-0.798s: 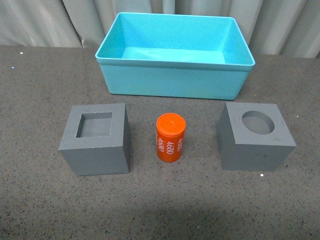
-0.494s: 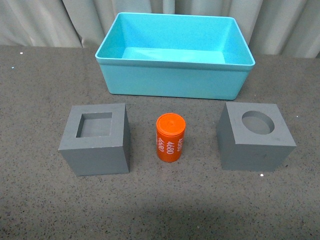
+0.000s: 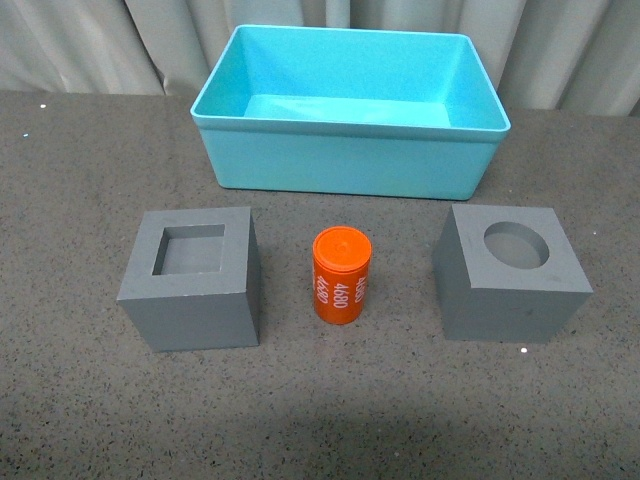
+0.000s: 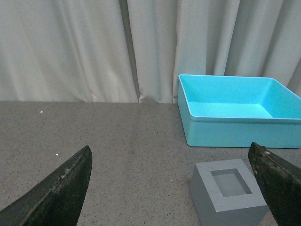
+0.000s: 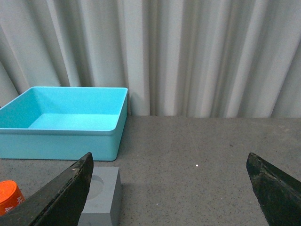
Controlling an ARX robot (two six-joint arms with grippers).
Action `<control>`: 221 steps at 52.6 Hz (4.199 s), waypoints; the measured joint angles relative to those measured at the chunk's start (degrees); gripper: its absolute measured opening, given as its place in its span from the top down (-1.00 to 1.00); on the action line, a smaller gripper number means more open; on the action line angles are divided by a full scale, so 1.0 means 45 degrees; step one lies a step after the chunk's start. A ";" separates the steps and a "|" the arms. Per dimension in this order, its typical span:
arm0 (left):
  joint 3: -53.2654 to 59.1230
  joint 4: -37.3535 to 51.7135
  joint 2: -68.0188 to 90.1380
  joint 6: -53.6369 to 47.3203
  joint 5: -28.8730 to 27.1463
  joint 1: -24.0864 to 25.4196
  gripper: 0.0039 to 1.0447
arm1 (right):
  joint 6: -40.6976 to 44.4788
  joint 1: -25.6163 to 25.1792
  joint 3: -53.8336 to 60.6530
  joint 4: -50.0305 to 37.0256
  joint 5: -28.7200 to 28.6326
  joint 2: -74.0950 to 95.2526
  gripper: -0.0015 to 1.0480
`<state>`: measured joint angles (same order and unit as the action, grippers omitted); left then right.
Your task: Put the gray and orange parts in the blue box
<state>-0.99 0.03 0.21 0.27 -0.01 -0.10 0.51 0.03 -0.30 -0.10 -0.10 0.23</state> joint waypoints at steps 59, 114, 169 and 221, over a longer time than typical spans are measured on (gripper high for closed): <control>0.0000 0.0000 0.0000 -0.0005 0.0000 0.0000 -0.88 | 0.2161 0.1297 -0.4930 -0.4294 0.0049 1.5815 -0.81; 0.0000 0.0000 0.0000 -0.0005 0.0005 0.0000 -0.88 | -0.2492 0.2744 -0.9729 -0.0097 0.0340 2.2527 0.64; 0.0000 0.0000 0.0000 0.0000 0.0000 0.0000 -0.88 | -0.2939 0.3109 -1.7894 -0.0529 0.0049 2.6262 0.66; 0.0000 0.0000 0.0000 0.0000 0.0000 -0.0005 -0.88 | -0.3288 0.2856 -2.0852 0.1549 0.0452 2.9050 0.33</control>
<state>-0.99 0.03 0.21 0.27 -0.01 -0.12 -14.28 12.88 -94.13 6.87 1.93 130.96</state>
